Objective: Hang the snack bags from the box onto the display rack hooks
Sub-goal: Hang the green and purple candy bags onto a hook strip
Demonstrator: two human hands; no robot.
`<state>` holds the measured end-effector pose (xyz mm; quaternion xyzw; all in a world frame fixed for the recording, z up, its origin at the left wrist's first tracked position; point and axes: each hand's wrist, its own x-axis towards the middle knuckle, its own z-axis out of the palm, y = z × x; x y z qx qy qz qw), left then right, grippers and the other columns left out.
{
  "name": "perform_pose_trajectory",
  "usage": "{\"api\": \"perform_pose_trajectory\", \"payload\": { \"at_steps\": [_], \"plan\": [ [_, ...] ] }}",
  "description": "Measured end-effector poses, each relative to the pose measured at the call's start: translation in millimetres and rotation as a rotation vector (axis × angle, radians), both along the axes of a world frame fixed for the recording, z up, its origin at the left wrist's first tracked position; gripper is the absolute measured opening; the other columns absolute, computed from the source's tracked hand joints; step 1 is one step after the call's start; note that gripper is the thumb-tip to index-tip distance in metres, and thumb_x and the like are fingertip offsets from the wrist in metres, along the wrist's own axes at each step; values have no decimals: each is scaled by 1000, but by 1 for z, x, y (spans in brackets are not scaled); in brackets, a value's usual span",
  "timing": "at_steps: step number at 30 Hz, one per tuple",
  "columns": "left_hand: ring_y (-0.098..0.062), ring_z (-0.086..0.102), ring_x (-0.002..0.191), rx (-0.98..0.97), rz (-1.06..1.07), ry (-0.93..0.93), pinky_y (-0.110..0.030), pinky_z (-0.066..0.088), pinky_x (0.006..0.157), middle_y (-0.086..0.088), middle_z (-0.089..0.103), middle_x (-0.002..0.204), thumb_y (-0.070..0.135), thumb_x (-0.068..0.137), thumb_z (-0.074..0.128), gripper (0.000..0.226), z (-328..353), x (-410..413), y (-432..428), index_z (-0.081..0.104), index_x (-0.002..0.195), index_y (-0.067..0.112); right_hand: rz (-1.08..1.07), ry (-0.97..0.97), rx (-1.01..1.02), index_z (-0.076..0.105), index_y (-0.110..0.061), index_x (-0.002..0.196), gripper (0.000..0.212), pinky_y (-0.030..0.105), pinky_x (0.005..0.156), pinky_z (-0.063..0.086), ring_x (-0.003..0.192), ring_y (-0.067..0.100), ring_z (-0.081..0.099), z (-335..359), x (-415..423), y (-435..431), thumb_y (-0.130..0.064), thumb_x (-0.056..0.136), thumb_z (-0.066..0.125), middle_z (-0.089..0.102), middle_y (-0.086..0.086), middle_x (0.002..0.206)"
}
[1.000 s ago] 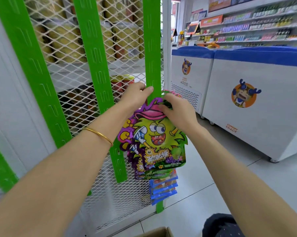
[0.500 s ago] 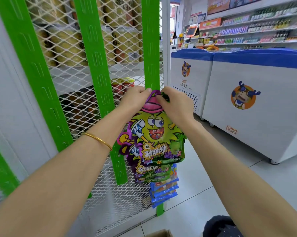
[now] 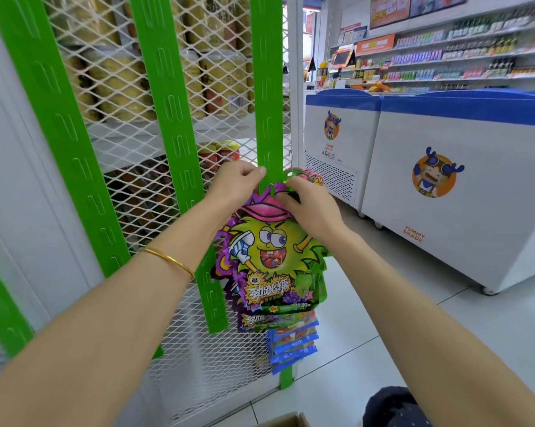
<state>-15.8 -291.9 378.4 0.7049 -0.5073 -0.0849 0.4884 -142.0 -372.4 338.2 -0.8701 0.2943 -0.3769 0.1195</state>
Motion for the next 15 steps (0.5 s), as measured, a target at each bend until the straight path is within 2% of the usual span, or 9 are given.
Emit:
{"api": "perform_pose_trajectory", "payload": {
  "at_steps": [2, 5, 11, 15],
  "plan": [
    [-12, 51, 73, 10, -5, -27, -22, 33, 77, -3, 57, 82, 21, 96, 49, 27, -4, -1, 6, 66, 96, 0, -4, 17, 20, 46, -12, 87, 26, 33, 55, 27, 71, 22, 47, -5, -1, 1, -37, 94, 50, 48, -4, 72],
    [-9, 50, 95, 9, 22, -47, -21, 34, 85, 7, 55, 102, 15, 95, 52, 22, -12, -2, 12, 64, 111, 8, -20, 20, 42, 47, -9, 98, 31, 32, 60, 32, 74, 20, 47, -5, 0, 3, -40, 93, 53, 51, -2, 81],
    [-14, 57, 103, -1, 21, -115, -24, 41, 91, -3, 63, 113, 8, 91, 55, 23, -25, 2, 21, 62, 113, 9, -31, -1, 15, 50, -9, 98, 36, 31, 60, 32, 76, 20, 49, -3, -2, 5, -42, 89, 58, 52, -2, 85],
    [-10, 52, 101, -6, 37, -196, -21, 38, 88, -3, 61, 116, 4, 91, 53, 28, -33, 3, 27, 61, 117, 11, -71, 43, -30, 50, -9, 104, 41, 32, 60, 35, 80, 20, 52, -7, 0, 9, -47, 90, 53, 55, -2, 88]
  ]
}}
